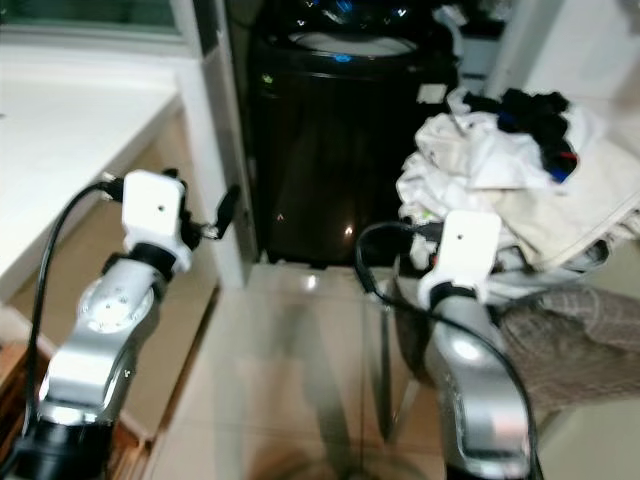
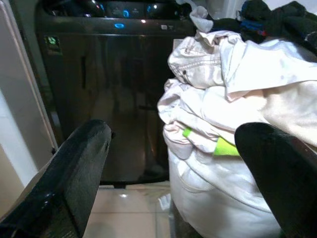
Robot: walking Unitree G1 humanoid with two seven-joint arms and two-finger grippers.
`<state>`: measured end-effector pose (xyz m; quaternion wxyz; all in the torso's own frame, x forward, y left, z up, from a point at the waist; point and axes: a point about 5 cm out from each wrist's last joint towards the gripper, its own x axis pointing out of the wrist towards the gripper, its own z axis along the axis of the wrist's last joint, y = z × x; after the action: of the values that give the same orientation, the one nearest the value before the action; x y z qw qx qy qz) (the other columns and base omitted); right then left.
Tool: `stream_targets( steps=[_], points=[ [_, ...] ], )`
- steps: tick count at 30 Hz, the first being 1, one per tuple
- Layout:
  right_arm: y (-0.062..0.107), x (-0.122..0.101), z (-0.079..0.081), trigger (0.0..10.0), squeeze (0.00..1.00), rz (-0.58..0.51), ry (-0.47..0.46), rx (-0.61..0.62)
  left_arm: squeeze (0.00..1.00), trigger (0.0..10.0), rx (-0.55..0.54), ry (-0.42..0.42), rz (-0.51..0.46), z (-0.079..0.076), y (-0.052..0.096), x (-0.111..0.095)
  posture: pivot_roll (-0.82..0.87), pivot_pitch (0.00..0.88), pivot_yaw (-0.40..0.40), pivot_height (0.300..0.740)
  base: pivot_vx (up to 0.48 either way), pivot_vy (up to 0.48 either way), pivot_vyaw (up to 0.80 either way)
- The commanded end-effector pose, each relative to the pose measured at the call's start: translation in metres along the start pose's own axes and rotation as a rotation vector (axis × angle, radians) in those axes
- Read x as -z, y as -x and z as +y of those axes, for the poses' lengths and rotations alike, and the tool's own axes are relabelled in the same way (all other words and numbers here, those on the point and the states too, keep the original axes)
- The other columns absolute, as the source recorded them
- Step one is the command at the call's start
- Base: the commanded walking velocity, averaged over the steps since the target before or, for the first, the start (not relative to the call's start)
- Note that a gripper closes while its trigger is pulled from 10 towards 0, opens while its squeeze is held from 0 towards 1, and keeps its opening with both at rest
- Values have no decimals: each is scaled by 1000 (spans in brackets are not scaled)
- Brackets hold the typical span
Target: Clothes washing
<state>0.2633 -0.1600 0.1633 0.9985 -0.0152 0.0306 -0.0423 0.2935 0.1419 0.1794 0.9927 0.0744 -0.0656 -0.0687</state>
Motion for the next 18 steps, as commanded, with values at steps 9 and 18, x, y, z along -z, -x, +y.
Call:
stream_targets(
  steps=[9, 18],
  points=[
    [-5, -9, 10, 10000, 0, -21, -27, -100, 0, 10000, 16, 2, -48, -3, -2, -11, 40, 0, -9, 740, 78, 0, 0],
    [-5, -11, 16, 10000, 0, -29, -42, -152, 0, 10000, 8, 1, -48, -1, -2, -12, 53, 0, -13, 740, 421, 0, 0]
  ],
)
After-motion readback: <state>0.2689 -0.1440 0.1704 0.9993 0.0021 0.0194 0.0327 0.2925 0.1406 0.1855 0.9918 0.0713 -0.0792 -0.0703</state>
